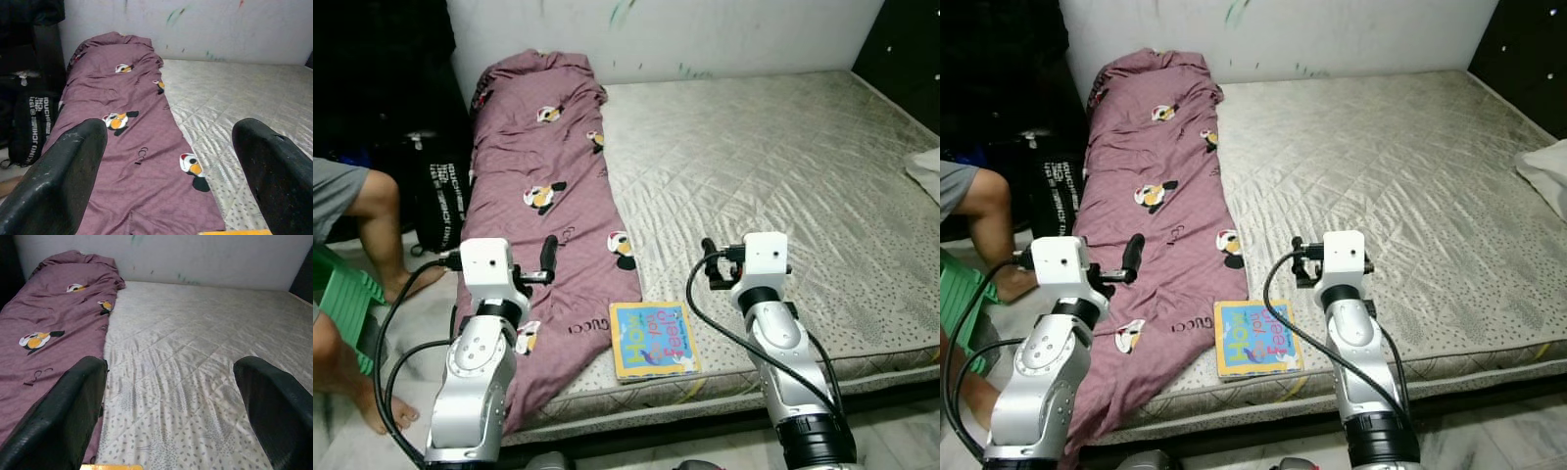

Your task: Clean up the room

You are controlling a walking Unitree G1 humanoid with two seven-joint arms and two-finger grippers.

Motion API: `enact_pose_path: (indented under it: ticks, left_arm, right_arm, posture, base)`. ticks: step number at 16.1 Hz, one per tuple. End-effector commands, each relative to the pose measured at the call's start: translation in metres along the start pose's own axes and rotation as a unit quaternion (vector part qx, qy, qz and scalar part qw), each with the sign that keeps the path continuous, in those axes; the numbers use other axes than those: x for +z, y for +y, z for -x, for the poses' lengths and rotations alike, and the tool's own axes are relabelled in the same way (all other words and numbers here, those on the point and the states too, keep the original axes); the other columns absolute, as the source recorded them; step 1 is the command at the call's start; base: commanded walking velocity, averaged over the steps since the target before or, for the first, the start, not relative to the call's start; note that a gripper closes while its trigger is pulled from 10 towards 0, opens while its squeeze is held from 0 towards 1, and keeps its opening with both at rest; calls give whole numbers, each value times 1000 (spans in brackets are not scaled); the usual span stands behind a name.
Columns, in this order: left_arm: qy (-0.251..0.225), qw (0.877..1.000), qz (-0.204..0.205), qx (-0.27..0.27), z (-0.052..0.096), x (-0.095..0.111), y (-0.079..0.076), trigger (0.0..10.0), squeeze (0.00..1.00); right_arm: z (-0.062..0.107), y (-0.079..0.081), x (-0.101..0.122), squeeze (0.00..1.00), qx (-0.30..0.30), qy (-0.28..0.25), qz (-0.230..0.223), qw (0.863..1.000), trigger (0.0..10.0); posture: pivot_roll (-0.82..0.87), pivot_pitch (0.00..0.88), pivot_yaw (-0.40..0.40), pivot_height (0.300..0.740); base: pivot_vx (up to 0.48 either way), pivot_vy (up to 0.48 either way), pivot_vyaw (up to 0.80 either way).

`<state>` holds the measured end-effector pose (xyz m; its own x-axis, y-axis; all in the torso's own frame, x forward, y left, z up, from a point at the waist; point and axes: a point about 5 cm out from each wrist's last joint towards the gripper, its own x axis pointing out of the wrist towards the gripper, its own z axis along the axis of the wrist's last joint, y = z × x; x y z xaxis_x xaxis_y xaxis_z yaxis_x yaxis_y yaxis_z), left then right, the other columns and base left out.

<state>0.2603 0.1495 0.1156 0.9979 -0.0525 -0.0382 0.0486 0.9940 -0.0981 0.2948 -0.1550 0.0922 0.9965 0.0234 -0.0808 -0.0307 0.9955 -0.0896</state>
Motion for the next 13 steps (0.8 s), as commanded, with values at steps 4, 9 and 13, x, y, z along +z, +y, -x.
enact_pose_path:
  ticks: [4, 9, 13]
  left_arm:
    - [-4, 1000, 0, -3, -1, 4, -1, 10000, 0]
    - [-4, 1000, 3, 2, -1, 5, -1, 10000, 0]
    - [24, 998, 53, 13, 1, 1, 0, 10000, 0]
  right_arm:
    - [0, 2, 1, 0, 10, -4, 7, 1000, 10000]
    - [0, 0, 2, 0, 5, -4, 7, 1000, 10000]
    - [0, 1, 2, 0, 5, -4, 4, 1000, 10000]
  posture:
    - [-35, 42, 6, 740]
    - [-36, 45, 3, 740]
    - [-34, 47, 4, 740]
  base:
    - [0, -337, 0]
    - [0, -257, 0]
    - [0, 0, 0]
